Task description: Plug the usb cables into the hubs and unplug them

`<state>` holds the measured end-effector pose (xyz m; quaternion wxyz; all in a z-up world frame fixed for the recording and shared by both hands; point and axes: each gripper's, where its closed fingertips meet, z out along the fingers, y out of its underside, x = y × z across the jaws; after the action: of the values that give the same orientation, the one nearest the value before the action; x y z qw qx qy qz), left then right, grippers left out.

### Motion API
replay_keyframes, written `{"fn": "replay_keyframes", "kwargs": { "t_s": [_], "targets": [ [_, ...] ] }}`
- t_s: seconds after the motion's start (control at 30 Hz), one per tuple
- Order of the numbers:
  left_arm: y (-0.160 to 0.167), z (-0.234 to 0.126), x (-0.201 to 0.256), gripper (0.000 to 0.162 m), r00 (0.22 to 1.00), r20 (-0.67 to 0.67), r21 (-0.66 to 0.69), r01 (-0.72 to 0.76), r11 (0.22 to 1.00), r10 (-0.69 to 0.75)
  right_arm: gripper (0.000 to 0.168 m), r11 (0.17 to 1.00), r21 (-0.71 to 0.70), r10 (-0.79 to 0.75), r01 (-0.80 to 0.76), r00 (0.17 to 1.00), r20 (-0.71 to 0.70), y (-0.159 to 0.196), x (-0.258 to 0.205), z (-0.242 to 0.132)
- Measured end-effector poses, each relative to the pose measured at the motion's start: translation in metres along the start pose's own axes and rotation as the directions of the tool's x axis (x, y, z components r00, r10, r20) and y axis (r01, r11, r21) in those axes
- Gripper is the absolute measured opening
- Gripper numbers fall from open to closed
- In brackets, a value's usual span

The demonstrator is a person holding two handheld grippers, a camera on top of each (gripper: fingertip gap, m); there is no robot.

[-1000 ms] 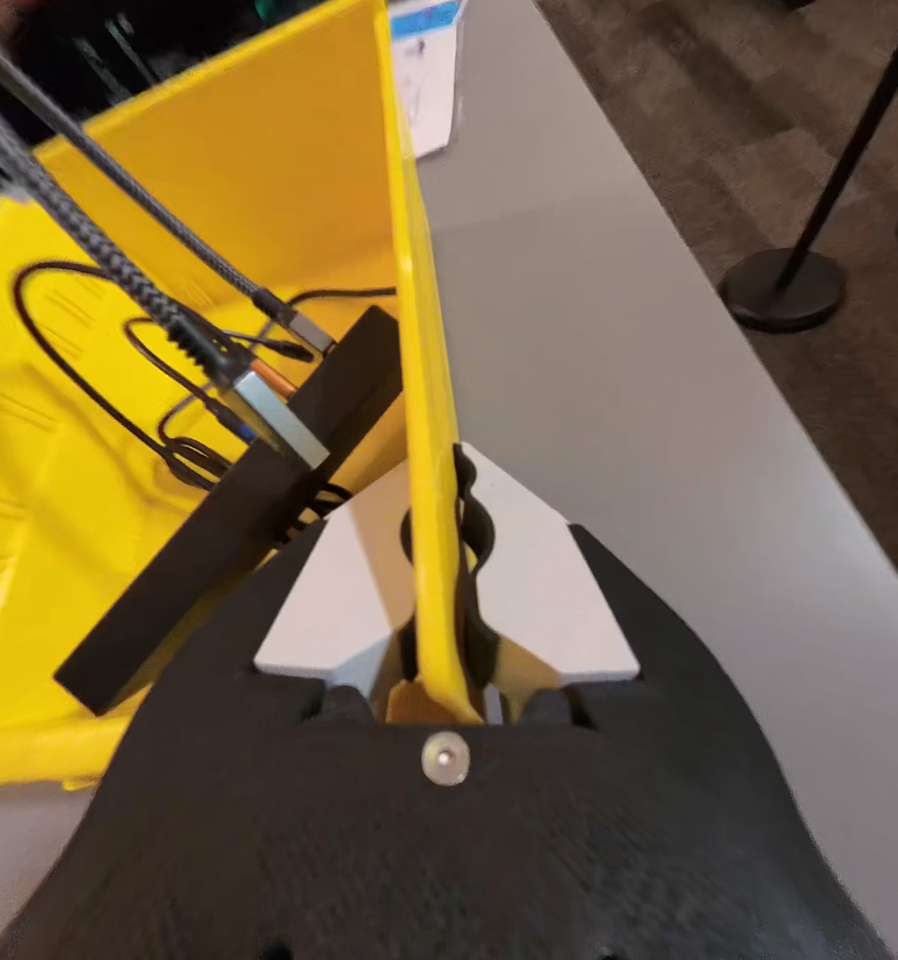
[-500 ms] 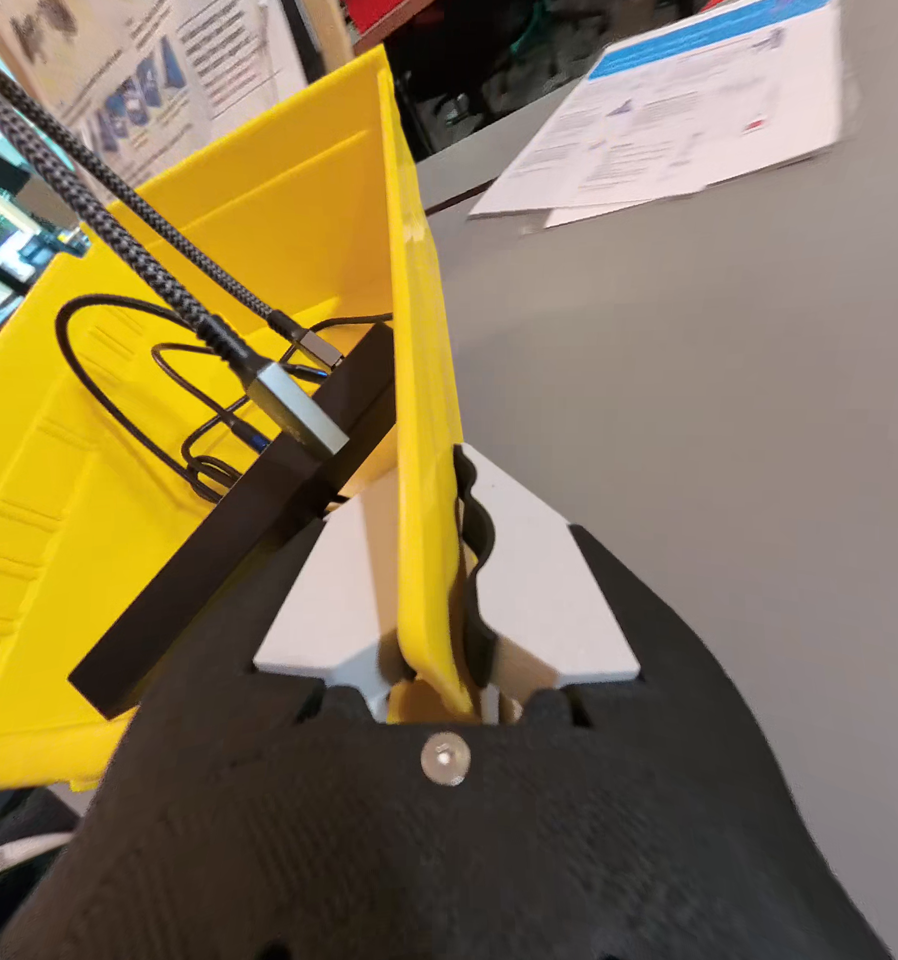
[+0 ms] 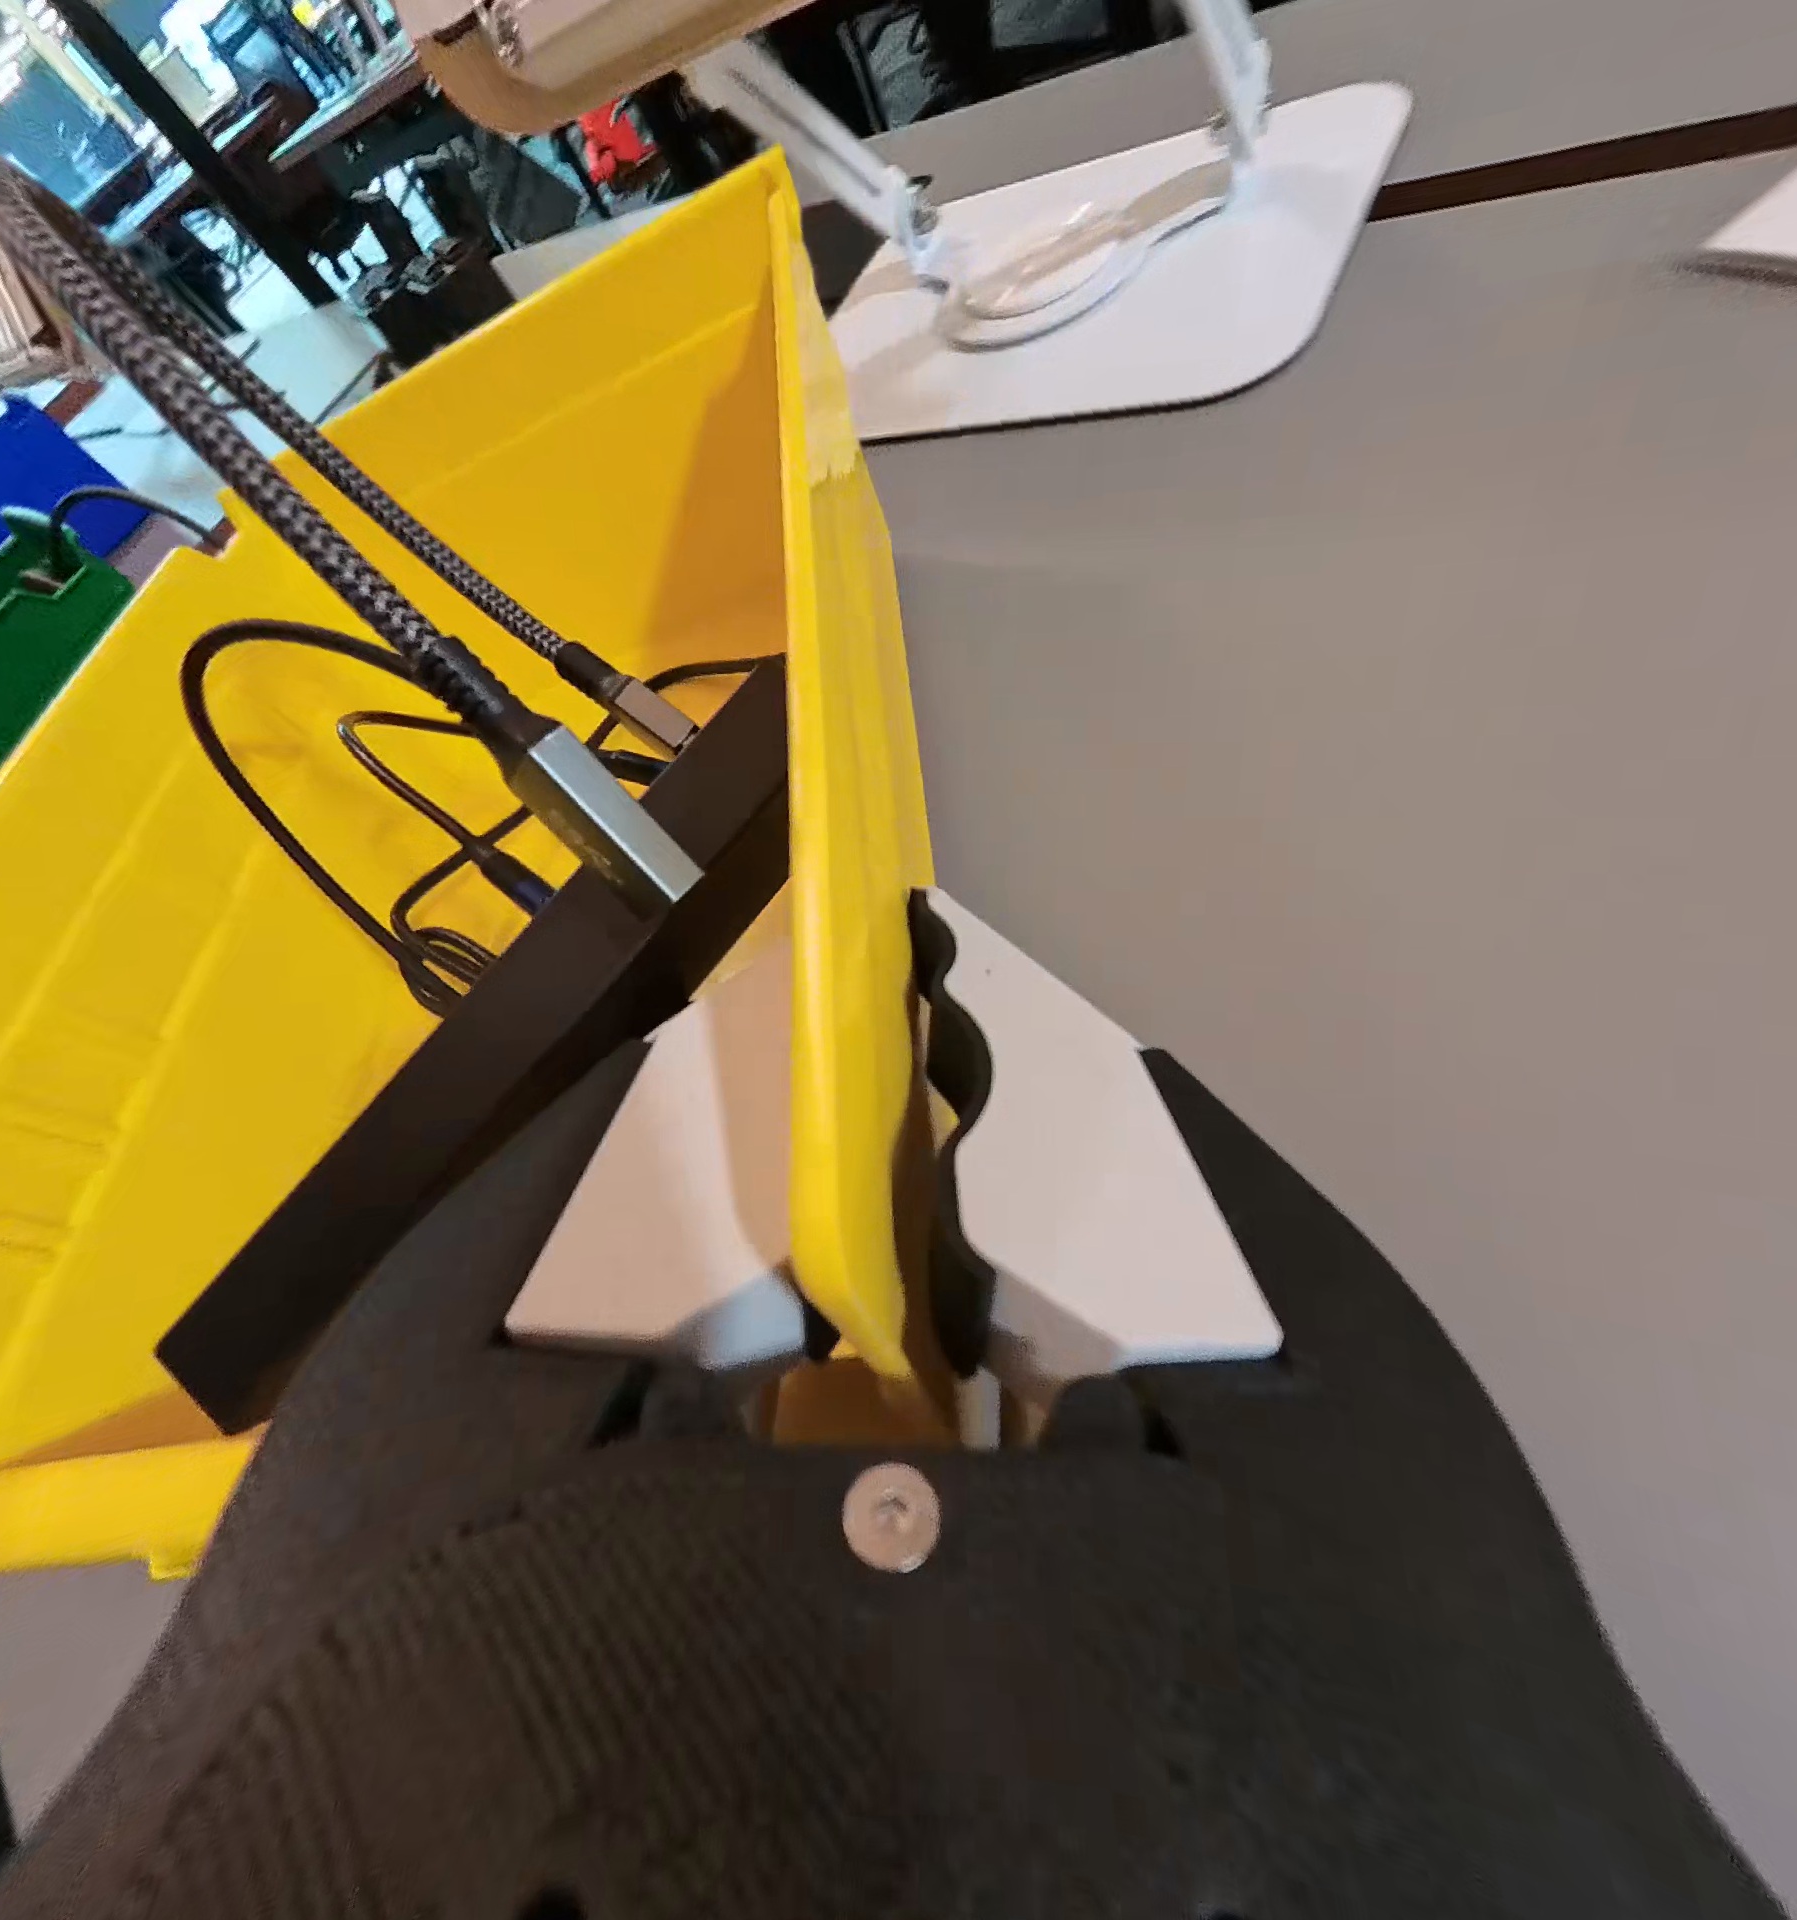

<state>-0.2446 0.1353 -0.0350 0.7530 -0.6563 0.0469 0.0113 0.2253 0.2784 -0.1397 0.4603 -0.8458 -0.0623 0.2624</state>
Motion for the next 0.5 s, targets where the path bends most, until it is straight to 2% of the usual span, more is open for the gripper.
{"fn": "replay_keyframes", "kwargs": {
  "t_s": [0.03,0.1,0.2,0.3,0.5],
  "targets": [
    [0.006,-0.003,-0.014,0.071,0.999,0.042,-0.029,-0.015,0.999,0.016,0.005,1.0,-0.004,-0.014,0.014,1.0,0.009,-0.001,-0.006,0.009],
    [0.029,-0.006,-0.033,0.077,0.996,0.079,-0.135,-0.02,0.991,0.031,0.005,0.999,-0.008,-0.033,0.033,0.999,0.031,-0.004,-0.019,0.024],
    [0.058,-0.007,-0.039,0.082,0.999,0.044,-0.267,0.007,0.964,0.005,0.005,0.999,-0.017,-0.044,0.046,0.997,0.07,-0.003,-0.033,0.04],
    [0.067,-0.004,-0.033,0.083,1.0,0.004,-0.303,0.012,0.953,-0.011,0.005,0.998,-0.018,-0.059,0.06,0.994,0.087,0.0,-0.04,0.047],
    [0.09,0.004,-0.02,0.083,0.998,-0.038,-0.392,-0.06,0.918,0.049,0.005,0.997,-0.019,-0.069,0.071,0.993,0.094,0.003,-0.038,0.043]
  ]
}}
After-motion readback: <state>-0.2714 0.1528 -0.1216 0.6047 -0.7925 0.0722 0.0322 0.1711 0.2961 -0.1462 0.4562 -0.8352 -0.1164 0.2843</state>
